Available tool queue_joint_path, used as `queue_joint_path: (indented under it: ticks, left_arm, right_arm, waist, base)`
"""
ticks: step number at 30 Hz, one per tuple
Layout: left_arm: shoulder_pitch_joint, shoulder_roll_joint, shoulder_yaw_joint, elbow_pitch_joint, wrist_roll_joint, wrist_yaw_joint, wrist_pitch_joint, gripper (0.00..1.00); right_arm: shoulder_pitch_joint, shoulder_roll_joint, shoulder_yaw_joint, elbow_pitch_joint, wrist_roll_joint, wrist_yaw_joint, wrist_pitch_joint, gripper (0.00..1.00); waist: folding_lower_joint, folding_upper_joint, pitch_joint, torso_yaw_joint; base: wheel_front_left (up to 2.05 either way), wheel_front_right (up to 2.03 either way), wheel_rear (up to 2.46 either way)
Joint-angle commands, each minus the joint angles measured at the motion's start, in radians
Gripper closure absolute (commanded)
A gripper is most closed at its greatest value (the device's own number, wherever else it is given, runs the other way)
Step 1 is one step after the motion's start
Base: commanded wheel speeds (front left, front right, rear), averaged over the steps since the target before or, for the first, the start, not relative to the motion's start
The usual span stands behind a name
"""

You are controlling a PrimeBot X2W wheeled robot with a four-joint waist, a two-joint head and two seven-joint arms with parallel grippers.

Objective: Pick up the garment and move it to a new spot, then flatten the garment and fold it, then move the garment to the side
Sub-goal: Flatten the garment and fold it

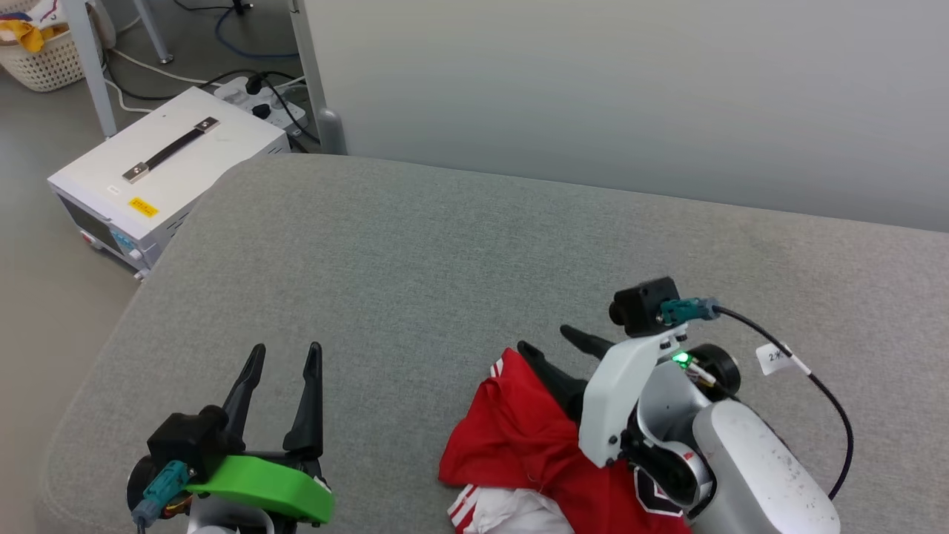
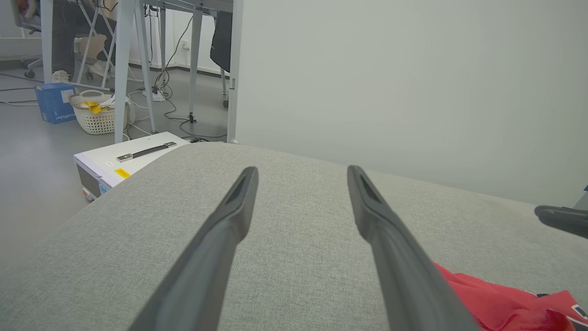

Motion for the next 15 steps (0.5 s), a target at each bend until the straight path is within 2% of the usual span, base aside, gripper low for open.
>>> queue_joint_path:
  ticks: [1, 4, 8, 15]
  left_arm:
    - [0.004, -0.005, 0.004, -0.007, 0.005, -0.003, -0.006, 0.00]
    - [0.006, -0.007, 0.003, -0.017, 0.006, -0.003, -0.006, 0.00]
    - [0.005, -0.012, 0.002, -0.031, 0.007, -0.003, -0.006, 0.00]
    - [-0.004, -0.021, -0.013, -0.045, 0.008, -0.003, -0.006, 0.00]
  right_arm:
    - [-0.024, -0.003, -0.019, -0.031, -0.049, 0.000, 0.015, 0.00]
    - [-0.039, -0.024, -0.050, -0.093, -0.146, 0.000, 0.040, 0.00]
    - [-0.057, -0.124, -0.081, -0.154, -0.251, 0.000, 0.017, 0.00]
    - [-0.035, -0.288, -0.178, -0.195, -0.331, 0.000, -0.133, 0.00]
  waist:
    - [0.0000, 0.0102, -0.004, -0.018]
    - [0.0000, 0.0102, -0.006, -0.037]
    - [0.0000, 0.0102, -0.005, -0.067]
    - [0.0000, 0.0102, 0.007, -0.112]
  base:
    - [0.00, 0.00, 0.00]
    - [0.00, 0.00, 0.00]
    - [0.00, 0.00, 0.00]
    - [0.00, 0.00, 0.00]
